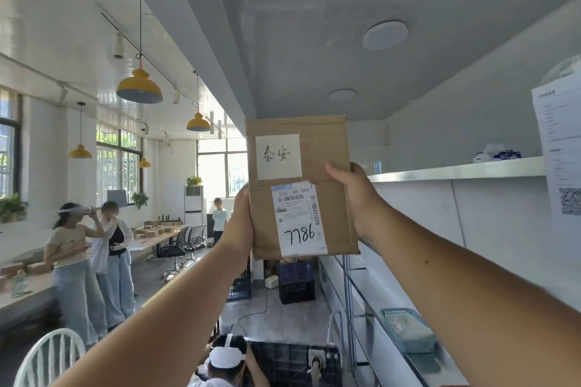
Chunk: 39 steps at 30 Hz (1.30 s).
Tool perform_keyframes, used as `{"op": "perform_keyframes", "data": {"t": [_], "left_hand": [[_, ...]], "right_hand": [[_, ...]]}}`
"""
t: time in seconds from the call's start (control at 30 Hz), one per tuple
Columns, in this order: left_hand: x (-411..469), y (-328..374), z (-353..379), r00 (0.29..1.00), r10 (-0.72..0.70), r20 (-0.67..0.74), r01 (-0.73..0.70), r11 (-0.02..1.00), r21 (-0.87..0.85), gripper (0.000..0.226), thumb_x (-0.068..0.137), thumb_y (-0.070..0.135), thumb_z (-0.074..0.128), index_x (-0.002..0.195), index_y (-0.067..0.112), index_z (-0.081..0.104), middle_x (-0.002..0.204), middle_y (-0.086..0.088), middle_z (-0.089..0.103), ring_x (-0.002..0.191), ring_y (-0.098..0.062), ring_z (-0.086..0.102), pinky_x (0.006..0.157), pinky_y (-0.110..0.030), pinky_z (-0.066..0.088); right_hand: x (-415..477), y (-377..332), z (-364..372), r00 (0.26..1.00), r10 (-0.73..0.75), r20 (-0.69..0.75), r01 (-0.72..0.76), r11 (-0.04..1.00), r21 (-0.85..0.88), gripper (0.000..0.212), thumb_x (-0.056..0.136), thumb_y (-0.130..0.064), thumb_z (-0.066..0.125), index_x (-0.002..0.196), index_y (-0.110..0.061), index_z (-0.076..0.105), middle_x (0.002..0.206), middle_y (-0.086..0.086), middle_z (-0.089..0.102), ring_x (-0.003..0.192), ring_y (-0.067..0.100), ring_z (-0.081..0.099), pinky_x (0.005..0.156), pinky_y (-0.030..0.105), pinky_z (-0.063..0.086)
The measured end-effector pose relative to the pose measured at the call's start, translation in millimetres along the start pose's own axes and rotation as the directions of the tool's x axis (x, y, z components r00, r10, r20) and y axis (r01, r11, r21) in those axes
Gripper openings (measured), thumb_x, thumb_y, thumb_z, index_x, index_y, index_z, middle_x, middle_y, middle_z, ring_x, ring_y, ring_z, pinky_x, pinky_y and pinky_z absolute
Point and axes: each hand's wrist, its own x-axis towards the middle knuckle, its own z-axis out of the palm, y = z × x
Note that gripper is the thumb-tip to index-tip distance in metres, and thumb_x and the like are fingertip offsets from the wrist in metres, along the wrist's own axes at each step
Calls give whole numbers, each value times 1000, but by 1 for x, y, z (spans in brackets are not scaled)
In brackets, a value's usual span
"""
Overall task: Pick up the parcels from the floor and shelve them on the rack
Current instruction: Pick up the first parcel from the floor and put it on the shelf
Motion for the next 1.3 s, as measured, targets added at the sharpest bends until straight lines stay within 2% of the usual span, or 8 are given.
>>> {"op": "perform_keyframes", "data": {"t": [0.13, 0.4, 0.67, 0.83, 0.93, 1.1, 1.2, 1.3], "left_hand": [[-3, 7, 10, 997, -21, 73, 25, 998, -54, 66, 105, 73, 30, 124, 30, 76, 116, -3, 85, 119, -33, 76, 114, -57, 52], [13, 1, 29, 998, -38, 58, 42, 997, -66, 60, 104, 72, 38, 121, 30, 78, 116, -3, 85, 118, -32, 76, 113, -53, 53], [26, -30, 49, 986, -62, 154, 80, 991, -109, 63, 104, 75, 32, 115, 33, 77, 96, 0, 87, 80, -22, 85, 56, -32, 66], [45, -43, 68, 958, -92, 271, 129, 984, -125, 79, 100, 82, 19, 125, 35, 77, 114, -3, 85, 109, -33, 81, 94, -50, 65], [48, -47, 76, 936, -97, 340, 139, 985, -101, 78, 98, 84, 20, 113, 36, 80, 108, -1, 86, 99, -29, 83, 80, -45, 69], [48, -50, 89, 883, -92, 461, 168, 978, -125, 73, 101, 81, 26, 115, 37, 84, 121, -3, 84, 117, -31, 78, 116, -56, 51], [39, -56, 107, 848, -100, 520, 200, 970, -140, 71, 103, 78, 29, 89, 43, 89, 105, 4, 86, 99, -18, 83, 107, -46, 56], [24, -60, 129, 781, -91, 618, 223, 965, -139, 66, 104, 76, 31, 98, 44, 88, 110, 6, 86, 106, -20, 82, 102, -43, 59]], "right_hand": [[5, -8, -19, 986, 118, 115, -134, 980, 145, 75, 78, -81, 59, 134, -33, 71, 140, 14, 69, 129, 39, 64, 112, 63, 45], [10, 0, -48, 990, 135, 33, -138, 985, 108, 51, 75, -69, 68, 103, -30, 83, 127, 10, 76, 125, 39, 66, 109, 63, 47], [-4, 19, -70, 989, 121, -83, -112, 988, 108, 62, 80, -68, 62, 117, -22, 81, 126, 11, 76, 121, 37, 68, 108, 58, 51], [-16, 9, -83, 972, 103, -212, -96, 994, 46, 43, 80, -68, 64, 94, -32, 84, 96, -5, 82, 91, 22, 73, 64, 31, 60], [-29, 0, -94, 953, 102, -287, -109, 994, -10, 43, 82, -68, 62, 101, -35, 81, 109, -7, 80, 105, 23, 70, 80, 42, 54], [-53, -13, -98, 921, 67, -384, -100, 993, -66, 42, 81, -69, 64, 100, -35, 81, 101, -12, 79, 102, 20, 69, 83, 46, 54], [-77, -13, -107, 871, 46, -488, -77, 996, -42, 35, 82, -68, 66, 85, -37, 81, 92, -16, 80, 99, 18, 71, 81, 42, 55], [-108, -19, -119, 828, 13, -561, -80, 992, -95, 40, 77, -74, 67, 90, -39, 83, 95, -18, 81, 100, 15, 72, 79, 41, 58]]}}
